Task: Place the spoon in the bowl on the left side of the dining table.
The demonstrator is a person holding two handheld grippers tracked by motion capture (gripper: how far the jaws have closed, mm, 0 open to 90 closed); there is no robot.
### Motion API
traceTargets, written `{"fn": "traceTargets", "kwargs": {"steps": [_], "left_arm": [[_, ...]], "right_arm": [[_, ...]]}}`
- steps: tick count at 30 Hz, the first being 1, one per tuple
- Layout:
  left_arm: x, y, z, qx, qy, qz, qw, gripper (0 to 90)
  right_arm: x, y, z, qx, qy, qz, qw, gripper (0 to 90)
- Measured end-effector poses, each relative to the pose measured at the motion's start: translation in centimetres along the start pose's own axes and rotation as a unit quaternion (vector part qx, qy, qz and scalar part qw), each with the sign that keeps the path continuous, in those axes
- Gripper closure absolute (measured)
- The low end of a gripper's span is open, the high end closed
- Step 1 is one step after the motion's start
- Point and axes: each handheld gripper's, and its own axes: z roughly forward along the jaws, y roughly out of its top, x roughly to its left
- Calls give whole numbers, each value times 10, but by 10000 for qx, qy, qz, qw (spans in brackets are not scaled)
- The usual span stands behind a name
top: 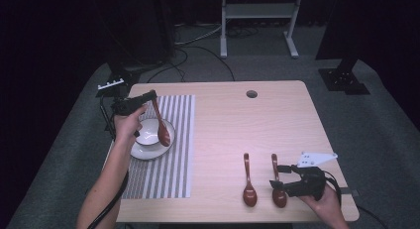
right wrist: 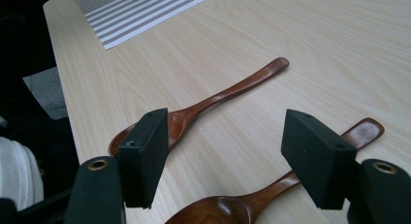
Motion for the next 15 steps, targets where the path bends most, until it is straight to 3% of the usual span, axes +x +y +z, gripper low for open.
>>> {"fn": "traceTargets", "kwargs": {"steps": [15], "left_arm": [[18, 6, -6, -124, 280, -202, 9993, 843]], "right_arm": [[-1, 0, 0, 27, -6, -2, 10000, 327]]}}
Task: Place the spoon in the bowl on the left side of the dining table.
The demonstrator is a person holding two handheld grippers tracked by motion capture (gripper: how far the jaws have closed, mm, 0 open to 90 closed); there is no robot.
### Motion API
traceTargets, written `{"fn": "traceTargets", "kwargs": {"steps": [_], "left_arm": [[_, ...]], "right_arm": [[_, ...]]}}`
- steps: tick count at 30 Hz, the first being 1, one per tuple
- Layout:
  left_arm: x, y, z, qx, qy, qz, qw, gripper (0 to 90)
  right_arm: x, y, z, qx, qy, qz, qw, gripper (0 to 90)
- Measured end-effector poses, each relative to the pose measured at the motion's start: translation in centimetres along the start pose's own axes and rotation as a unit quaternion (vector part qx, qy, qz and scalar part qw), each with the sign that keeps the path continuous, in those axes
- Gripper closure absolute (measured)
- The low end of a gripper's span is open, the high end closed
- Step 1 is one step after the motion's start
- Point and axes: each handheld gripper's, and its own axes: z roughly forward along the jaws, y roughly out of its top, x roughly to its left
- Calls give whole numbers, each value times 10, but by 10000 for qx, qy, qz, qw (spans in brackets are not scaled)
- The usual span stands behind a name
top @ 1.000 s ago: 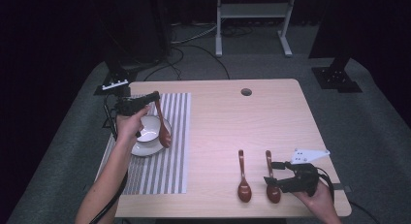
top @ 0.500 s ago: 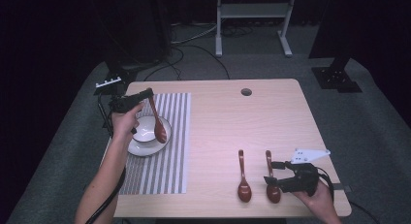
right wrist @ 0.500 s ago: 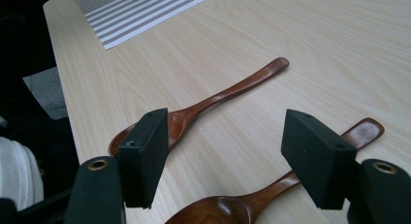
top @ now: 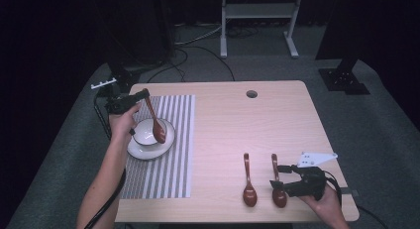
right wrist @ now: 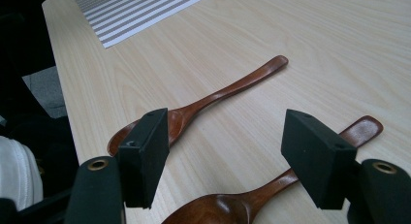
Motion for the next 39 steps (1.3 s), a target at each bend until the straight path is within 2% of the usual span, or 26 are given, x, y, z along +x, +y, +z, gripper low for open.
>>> {"fn": "traceTargets", "kwargs": {"steps": [8, 13, 20, 39], "left_arm": [[2, 6, 0, 0, 123, 33, 9999, 843], [6, 9, -2, -104, 275, 17, 9996, 842], [18, 10, -4, -204, 481, -125, 9986, 842], [46, 3, -11, -397, 760, -481, 9952, 842]], "right_arm": [[0, 0, 1, 14, 16, 2, 10000, 327], [0, 0, 2, 12, 25, 7, 10000, 327], [0, -1, -1, -41, 9, 42, 10000, 327], [0, 0, 1, -10, 62, 68, 10000, 324]]}}
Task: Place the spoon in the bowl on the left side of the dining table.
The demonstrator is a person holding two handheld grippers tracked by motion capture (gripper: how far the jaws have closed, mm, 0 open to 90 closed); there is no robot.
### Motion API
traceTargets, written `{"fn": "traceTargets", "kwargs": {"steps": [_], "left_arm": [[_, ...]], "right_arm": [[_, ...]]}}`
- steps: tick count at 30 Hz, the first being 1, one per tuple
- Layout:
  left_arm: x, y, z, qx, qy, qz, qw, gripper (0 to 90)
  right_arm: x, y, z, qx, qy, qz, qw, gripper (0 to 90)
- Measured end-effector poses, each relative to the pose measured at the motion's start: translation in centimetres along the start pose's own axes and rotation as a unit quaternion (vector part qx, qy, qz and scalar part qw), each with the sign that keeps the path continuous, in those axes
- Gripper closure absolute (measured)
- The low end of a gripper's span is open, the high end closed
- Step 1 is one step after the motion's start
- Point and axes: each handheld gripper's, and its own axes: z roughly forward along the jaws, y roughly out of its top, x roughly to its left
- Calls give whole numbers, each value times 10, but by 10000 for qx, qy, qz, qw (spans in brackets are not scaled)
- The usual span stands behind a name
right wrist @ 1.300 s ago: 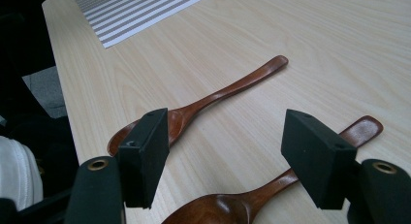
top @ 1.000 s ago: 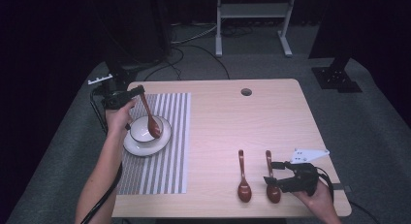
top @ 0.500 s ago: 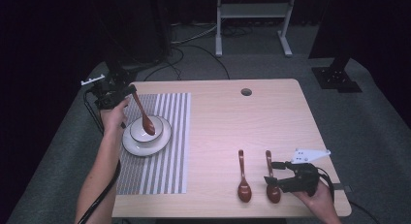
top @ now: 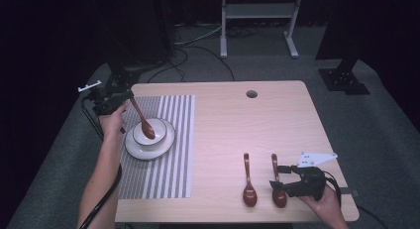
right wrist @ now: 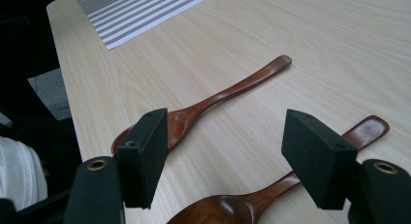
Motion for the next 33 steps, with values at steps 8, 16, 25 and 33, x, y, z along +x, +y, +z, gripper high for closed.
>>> {"fn": "traceTargets", "kwargs": {"steps": [8, 16, 25, 33], "left_arm": [[12, -8, -1, -155, 111, -156, 9997, 842], [22, -18, 2, -150, 256, -218, 9993, 842], [27, -26, 8, -80, 249, -298, 9992, 841], [28, -27, 9, -88, 236, -292, 9993, 841]], "right_arm": [[1, 0, 0, 27, -40, -35, 10000, 324], [1, 1, 0, 43, -44, -54, 10000, 324], [1, 1, 2, 61, -40, -57, 10000, 324], [3, 1, 4, 73, -24, -73, 9999, 323]]}}
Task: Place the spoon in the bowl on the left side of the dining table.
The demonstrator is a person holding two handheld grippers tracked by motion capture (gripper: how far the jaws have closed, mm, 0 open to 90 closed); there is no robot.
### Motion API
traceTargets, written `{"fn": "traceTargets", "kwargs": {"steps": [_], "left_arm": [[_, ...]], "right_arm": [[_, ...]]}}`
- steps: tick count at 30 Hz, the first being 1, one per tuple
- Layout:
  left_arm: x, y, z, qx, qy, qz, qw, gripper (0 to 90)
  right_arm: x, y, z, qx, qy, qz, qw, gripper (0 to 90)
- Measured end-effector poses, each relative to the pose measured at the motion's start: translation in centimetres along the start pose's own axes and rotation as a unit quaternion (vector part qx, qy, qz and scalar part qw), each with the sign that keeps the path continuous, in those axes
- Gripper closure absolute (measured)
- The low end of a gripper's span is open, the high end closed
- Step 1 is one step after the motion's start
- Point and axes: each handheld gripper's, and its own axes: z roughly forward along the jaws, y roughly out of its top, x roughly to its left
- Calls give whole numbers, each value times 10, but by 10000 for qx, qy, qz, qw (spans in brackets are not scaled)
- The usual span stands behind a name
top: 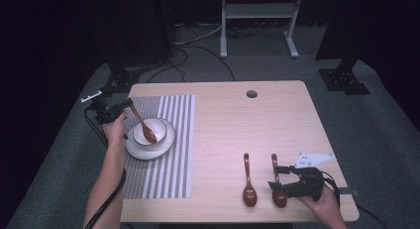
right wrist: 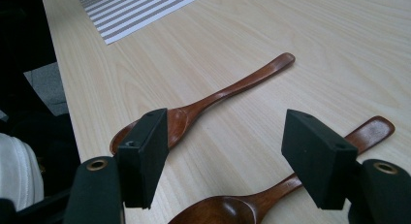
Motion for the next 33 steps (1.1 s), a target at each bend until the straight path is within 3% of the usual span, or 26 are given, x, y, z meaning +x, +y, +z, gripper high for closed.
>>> {"fn": "traceTargets", "kwargs": {"steps": [14, 21, 33], "left_arm": [[16, -13, 3, 82, -56, -243, 9997, 833], [24, -18, 4, 184, -67, -341, 9992, 778], [25, -17, -1, 360, -117, -301, 9988, 662]], "right_arm": [[1, 0, 3, 28, 18, 2, 10000, 323], [1, -1, 8, 79, 64, -8, 9999, 324], [2, 0, 3, 12, 46, -4, 10000, 324]]}}
